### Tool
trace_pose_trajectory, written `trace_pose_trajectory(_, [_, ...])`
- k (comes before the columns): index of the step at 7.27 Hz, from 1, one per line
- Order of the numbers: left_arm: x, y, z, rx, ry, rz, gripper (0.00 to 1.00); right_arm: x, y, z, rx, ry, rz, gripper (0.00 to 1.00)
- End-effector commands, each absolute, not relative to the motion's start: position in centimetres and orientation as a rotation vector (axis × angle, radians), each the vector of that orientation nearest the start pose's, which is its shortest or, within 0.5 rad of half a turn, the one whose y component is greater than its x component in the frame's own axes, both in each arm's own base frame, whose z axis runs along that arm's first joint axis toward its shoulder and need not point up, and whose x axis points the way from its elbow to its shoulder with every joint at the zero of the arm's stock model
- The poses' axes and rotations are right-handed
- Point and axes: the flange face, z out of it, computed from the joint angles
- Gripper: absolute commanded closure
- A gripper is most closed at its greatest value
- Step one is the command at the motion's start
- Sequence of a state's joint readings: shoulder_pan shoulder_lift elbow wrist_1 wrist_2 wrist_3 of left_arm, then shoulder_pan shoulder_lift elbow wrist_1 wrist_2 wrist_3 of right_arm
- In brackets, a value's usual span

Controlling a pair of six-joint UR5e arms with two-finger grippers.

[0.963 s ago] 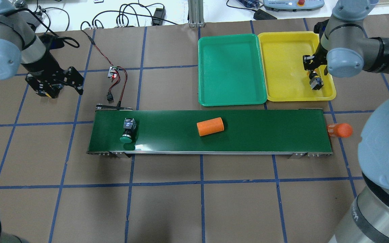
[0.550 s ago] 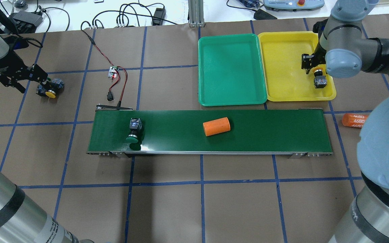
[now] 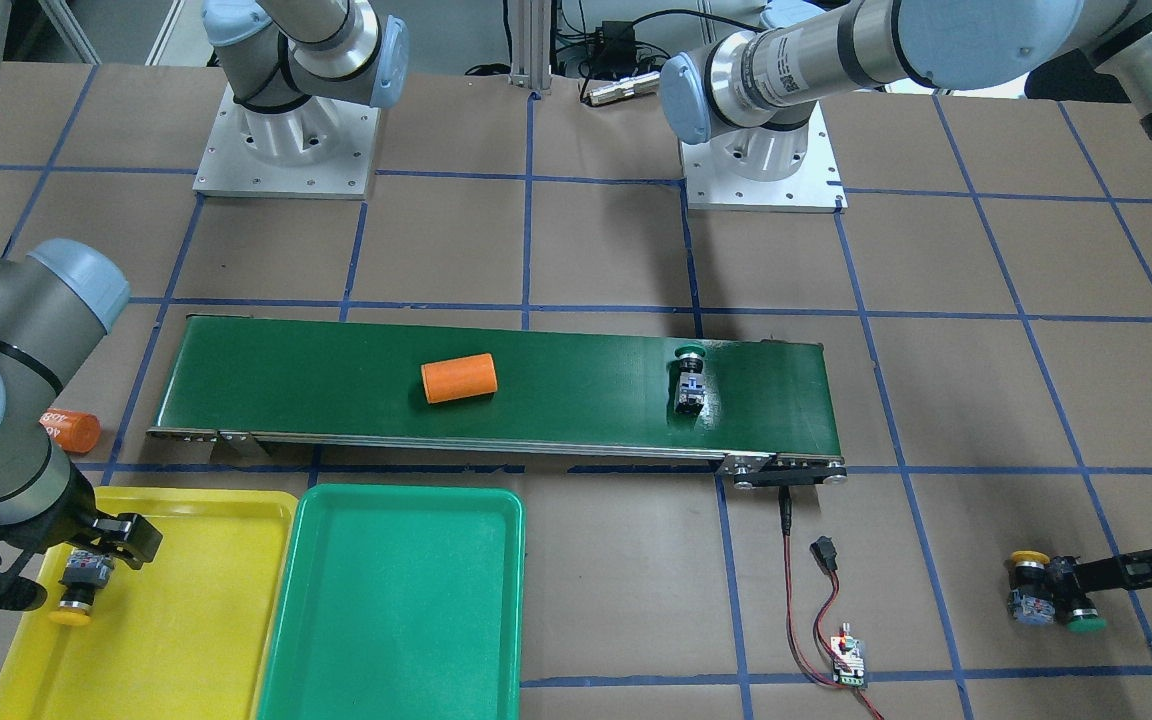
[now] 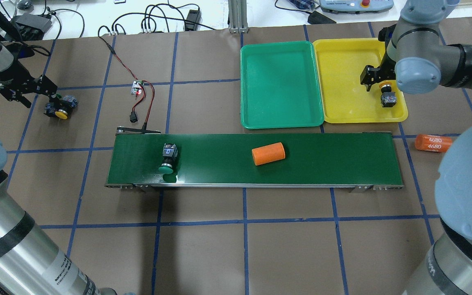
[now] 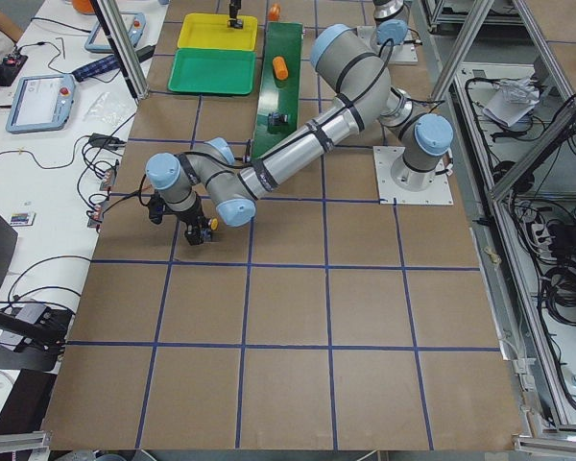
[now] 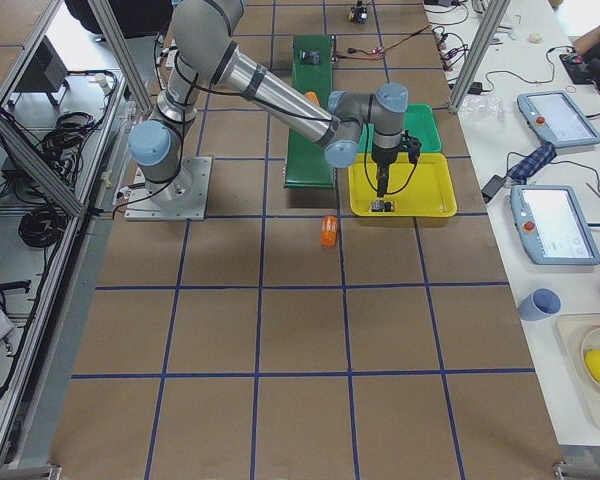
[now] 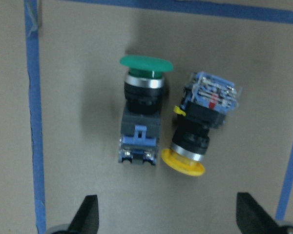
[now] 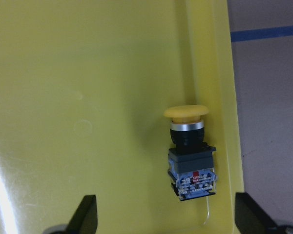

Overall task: Sort buttons by color to trays
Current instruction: 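Grasp the green-topped button with left gripper while right lifts from tray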

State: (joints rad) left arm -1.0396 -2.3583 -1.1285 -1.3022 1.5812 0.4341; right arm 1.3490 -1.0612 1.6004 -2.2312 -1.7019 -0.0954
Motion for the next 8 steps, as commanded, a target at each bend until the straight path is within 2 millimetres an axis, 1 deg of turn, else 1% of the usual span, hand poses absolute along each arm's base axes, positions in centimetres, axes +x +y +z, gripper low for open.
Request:
trace_pose_trajectory(1, [27.7, -73.3, 19.7, -0.146, 3.179, 0.161, 0.00, -2.6, -66.6, 25.3, 0.227, 3.274, -0.169, 0.00])
trace_pose_trajectory(2, [27.8, -73.3, 19.0, -0.149, 3.185, 0.172, 0.00, -2.4, -66.0, 24.9, 0.222, 3.274, -0.130, 0.00])
trace_pose_trajectory(3, [27.9, -73.4, 18.5, -0.151, 3.187, 0.179, 0.00, -2.2, -65.3, 25.2, 0.191, 3.270, -0.049, 0.00])
trace_pose_trajectory(4, [28.0, -73.4, 18.2, -0.146, 3.189, 0.183, 0.00, -2.1, -65.1, 26.2, 0.195, 3.268, -0.071, 0.00])
trace_pose_trajectory(5, [28.0, -73.5, 18.1, -0.146, 3.186, 0.185, 0.14, -2.1, -65.4, 27.9, 0.191, 3.271, -0.131, 0.00])
trace_pose_trajectory(6, [28.2, -73.5, 18.1, -0.138, 3.184, 0.187, 0.39, -2.2, -65.5, 28.2, 0.215, 3.259, -0.149, 0.00])
trace_pose_trajectory(7, [28.2, -73.5, 17.7, -0.116, 3.185, 0.192, 0.46, -2.3, -65.5, 28.6, 0.228, 3.259, -0.152, 0.00])
trace_pose_trajectory(8, [28.2, -73.6, 17.6, -0.109, 3.188, 0.188, 0.48, -2.2, -65.0, 30.6, 0.233, 3.268, -0.203, 0.00])
